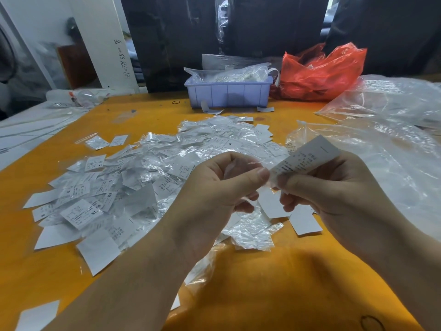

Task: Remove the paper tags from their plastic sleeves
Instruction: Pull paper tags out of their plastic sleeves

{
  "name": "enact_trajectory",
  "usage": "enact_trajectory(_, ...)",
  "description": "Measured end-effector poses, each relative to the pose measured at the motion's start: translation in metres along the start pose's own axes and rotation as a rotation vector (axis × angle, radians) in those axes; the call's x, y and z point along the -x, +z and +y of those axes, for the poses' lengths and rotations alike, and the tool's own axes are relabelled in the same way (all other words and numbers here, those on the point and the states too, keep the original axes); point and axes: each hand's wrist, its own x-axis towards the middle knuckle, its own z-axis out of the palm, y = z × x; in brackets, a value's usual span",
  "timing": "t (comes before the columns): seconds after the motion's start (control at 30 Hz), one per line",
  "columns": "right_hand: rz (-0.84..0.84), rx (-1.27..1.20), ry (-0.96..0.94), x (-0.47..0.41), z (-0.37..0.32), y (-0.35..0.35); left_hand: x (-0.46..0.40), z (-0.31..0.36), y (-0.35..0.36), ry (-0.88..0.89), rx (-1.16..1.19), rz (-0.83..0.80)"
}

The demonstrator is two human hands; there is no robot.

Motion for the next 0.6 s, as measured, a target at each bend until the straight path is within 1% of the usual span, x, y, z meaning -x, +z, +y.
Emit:
enact_trajectory(0.27,0.045,-0.081,0.055,0.0001,0.0012,0.0022,0.0000,0.0002,0.0017,0.003,0.023,0.001)
enact_trajectory(0.4,0.045,-0.040,0.066,0.0012,0.0004,0.0036,0.0002,-0.0008,0.0021,0.004,0.018,0.032)
enact_trajectory(0.6,-0.017,-0.045,0.112,0.0013,-0.0024,0.0045,-0.0008,-0.0019,0.0033,0.018,0.008,0.102)
